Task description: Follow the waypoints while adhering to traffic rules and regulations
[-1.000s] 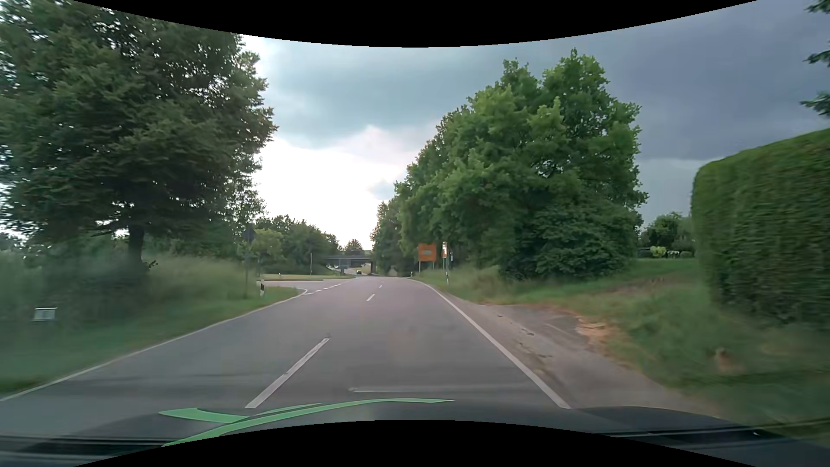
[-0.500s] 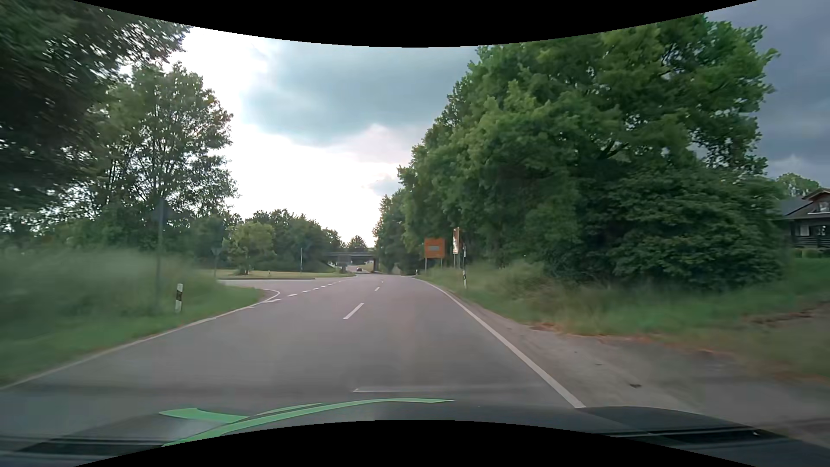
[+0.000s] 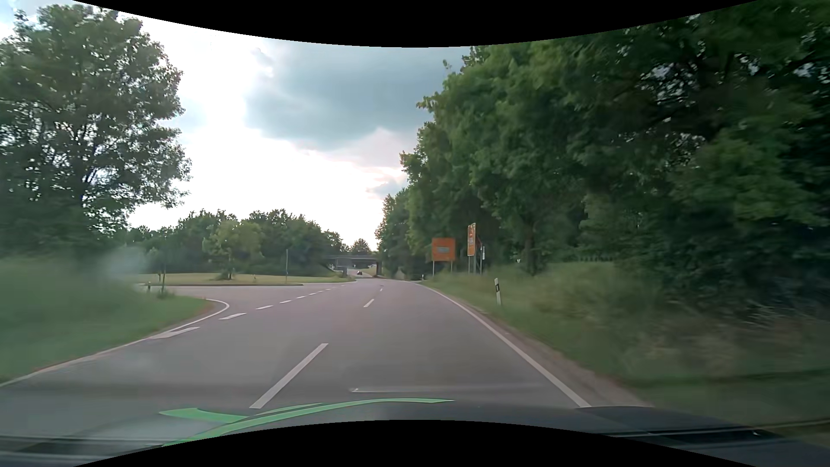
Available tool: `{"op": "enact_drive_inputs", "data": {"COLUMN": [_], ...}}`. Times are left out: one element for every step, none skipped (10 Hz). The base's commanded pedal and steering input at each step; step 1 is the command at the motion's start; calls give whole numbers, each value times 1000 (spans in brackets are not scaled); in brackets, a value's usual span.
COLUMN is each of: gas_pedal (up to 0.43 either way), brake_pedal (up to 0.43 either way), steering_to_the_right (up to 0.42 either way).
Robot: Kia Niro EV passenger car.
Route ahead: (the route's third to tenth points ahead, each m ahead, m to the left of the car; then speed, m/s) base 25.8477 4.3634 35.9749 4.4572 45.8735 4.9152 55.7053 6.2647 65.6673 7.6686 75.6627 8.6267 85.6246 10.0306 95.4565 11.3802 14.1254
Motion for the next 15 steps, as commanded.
{"op": "enact_drive_inputs", "data": {"gas_pedal": [157, 157, 157, 157, 157, 157, 157, 157, 150, 150, 130, 110, 98, 87, 79], "brake_pedal": [0, 0, 0, 0, 0, 0, 0, 0, 0, 0, 0, 0, 0, 0, 0], "steering_to_the_right": [-9, -9, -9, -9, -9, -9, -9, -9, -9, -9, -9, -9, -9, -9, -9]}}
